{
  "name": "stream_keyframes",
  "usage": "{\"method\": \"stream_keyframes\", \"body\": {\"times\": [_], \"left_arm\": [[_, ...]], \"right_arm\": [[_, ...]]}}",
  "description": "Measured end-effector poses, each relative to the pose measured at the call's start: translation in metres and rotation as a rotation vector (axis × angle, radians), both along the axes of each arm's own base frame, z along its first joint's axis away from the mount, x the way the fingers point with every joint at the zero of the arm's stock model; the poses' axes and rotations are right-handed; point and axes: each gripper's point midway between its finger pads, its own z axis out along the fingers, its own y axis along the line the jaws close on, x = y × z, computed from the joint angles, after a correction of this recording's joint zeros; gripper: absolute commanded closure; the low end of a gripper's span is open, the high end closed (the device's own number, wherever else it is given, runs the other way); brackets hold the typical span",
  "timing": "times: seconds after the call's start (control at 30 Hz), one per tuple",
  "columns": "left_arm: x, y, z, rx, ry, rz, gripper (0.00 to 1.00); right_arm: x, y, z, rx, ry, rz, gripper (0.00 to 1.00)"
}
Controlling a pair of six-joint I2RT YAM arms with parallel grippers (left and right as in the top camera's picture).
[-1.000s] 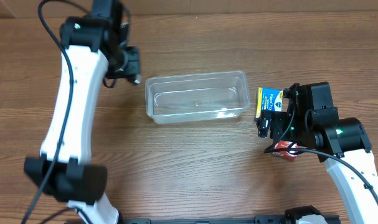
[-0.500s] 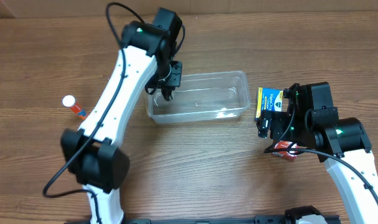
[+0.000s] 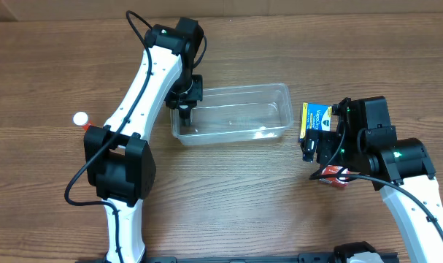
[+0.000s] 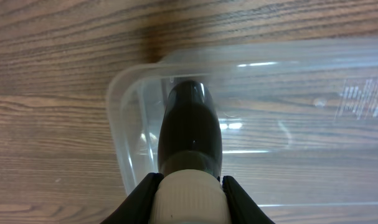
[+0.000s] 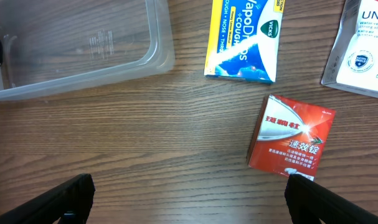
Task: Pack container
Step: 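Carry the black bottle into the container's left end and release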
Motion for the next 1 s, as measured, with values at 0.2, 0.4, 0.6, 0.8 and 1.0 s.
{"method": "stream_keyframes", "body": {"times": [0.2,0.4,0.6,0.8,1.0], "left_arm": [[0.0067,-0.0025,-0.0041,-0.007,-0.018,0.032,0.88],[0.0082,-0.0031,-0.0048,-0.009,-0.023,0.04,0.61],[0.009,-0.0046,-0.0048,-0.017,-0.025,0.046,0.44],[0.009,-0.0046,-0.0048,-0.017,-0.025,0.046,0.38],[0.0063,-0.0037,-0.0014,-0.014,-0.015,0.038,0.36]], "right_arm": [[0.0002,0.0001,0.0001,0.0,-0.001,0.001,0.0],[0.0001,0.0001,0.0,0.0,0.0,0.0,0.0],[0.0001,0.0001,0.0001,0.001,0.0,0.001,0.0],[0.0002,0.0001,0.0001,0.0,-0.001,0.001,0.0],[0.0001,0.0001,0.0,0.0,0.0,0.001,0.0]]}}
